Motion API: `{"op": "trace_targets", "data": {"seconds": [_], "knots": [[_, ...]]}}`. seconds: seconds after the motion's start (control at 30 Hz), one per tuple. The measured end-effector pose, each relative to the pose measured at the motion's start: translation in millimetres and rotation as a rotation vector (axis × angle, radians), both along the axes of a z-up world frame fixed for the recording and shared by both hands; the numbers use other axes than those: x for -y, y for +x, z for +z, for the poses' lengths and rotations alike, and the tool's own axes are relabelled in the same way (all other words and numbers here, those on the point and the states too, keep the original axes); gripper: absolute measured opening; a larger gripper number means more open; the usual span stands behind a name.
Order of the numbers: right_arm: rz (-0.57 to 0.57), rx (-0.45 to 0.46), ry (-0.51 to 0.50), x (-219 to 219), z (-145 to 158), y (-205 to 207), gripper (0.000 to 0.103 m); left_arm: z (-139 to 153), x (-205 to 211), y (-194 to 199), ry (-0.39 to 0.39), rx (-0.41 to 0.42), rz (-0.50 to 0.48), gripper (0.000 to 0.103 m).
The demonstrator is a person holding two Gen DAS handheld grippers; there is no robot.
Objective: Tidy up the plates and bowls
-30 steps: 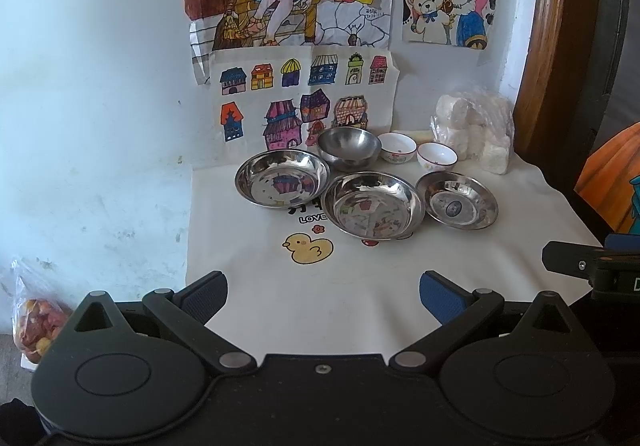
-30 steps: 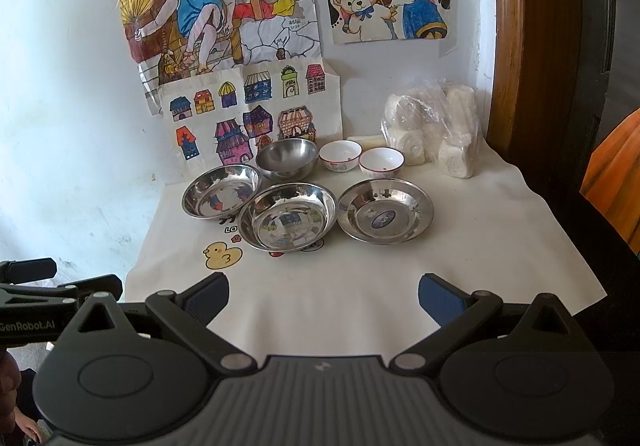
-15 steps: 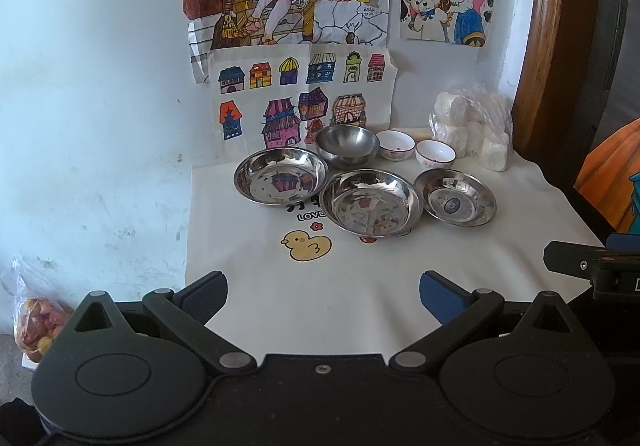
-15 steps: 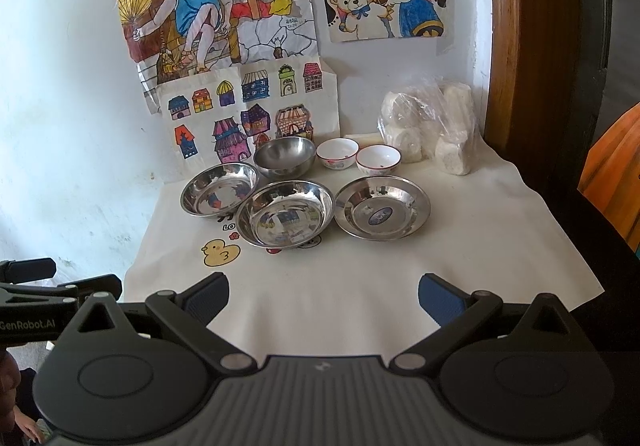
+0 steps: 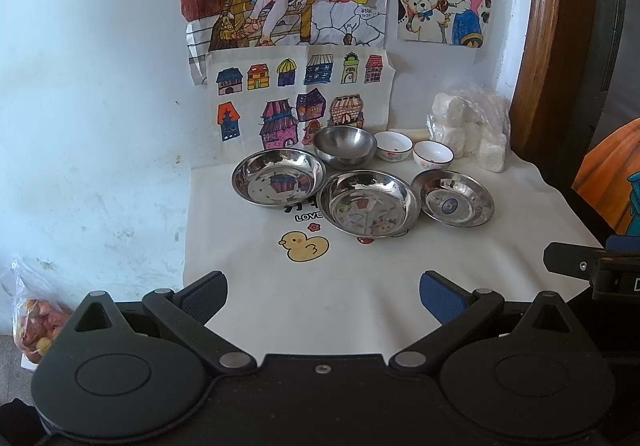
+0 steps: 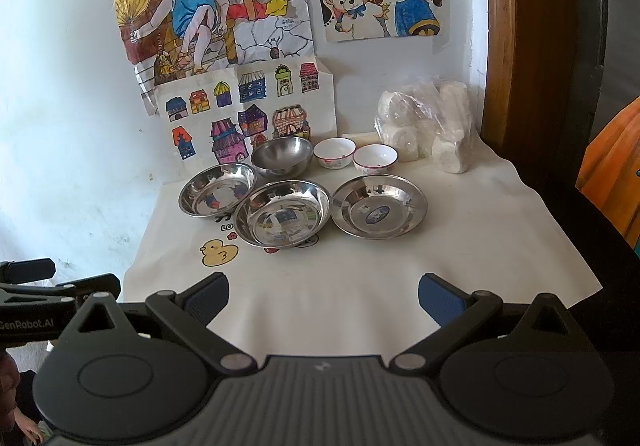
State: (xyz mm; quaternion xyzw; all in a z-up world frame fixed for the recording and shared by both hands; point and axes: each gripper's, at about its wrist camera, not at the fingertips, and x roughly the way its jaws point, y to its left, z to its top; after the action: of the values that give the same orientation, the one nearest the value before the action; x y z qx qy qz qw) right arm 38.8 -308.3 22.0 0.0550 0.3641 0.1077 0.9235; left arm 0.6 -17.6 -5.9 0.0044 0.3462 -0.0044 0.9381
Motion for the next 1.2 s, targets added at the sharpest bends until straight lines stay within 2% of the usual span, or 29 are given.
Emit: {"op": "trace_targets", "data": {"seconds": [0.63,1.2], "knots": [[-0.004,-0.02,-0.001,1,-1,6,0.103,-6,8,-2,0.003,-0.011,-0.001,0.102],[0.005,-0.071,0.005,5,-12,23,0.103,-10,9,21,0.011,-0.069,0.005,0.102]]}}
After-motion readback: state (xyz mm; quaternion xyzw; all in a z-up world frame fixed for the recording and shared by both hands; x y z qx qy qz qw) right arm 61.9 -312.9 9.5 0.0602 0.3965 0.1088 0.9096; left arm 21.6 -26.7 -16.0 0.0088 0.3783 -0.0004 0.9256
